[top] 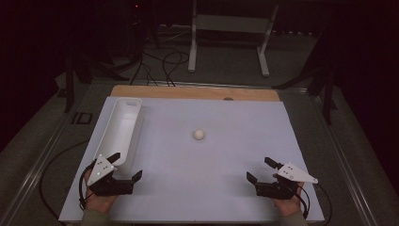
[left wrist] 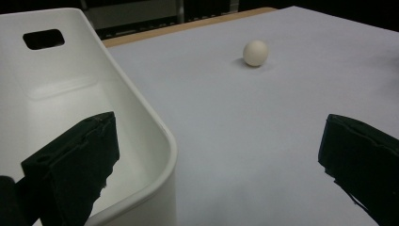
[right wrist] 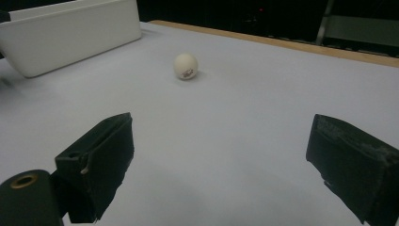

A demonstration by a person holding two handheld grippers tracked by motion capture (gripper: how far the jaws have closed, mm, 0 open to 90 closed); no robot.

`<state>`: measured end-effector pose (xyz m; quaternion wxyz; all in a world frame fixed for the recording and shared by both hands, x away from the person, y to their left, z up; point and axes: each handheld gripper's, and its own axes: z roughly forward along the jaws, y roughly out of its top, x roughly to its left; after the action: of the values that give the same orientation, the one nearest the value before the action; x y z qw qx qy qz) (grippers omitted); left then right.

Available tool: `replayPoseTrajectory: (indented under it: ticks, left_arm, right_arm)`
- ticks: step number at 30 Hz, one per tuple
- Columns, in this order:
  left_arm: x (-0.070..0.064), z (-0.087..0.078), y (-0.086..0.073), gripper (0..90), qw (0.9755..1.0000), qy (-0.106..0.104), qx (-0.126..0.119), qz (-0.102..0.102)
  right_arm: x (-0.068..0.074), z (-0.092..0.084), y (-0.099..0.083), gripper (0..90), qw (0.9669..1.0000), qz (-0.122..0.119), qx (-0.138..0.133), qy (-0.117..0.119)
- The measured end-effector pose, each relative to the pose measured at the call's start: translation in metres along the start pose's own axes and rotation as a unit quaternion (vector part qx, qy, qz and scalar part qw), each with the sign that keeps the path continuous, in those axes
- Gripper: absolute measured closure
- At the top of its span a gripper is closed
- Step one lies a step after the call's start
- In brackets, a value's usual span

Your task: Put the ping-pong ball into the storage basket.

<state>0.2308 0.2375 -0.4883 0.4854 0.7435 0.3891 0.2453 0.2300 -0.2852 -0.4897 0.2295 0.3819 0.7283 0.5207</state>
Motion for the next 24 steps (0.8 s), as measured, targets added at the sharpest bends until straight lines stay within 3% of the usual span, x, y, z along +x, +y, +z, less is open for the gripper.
replayPoseTrajectory:
  ticks: [19,24]
  left_arm:
    - [-0.002,-0.001,0.001,0.0,1.0000,0.004,-0.007,-0.001]
    - [-0.006,-0.005,0.010,0.0,0.9998,0.006,-0.018,0.000]
  right_arm:
    - [0.001,0.000,0.000,7.3,1.0000,0.004,0.003,-0.004]
    - [-0.001,0.000,0.000,7.3,1.0000,0.008,0.001,-0.005]
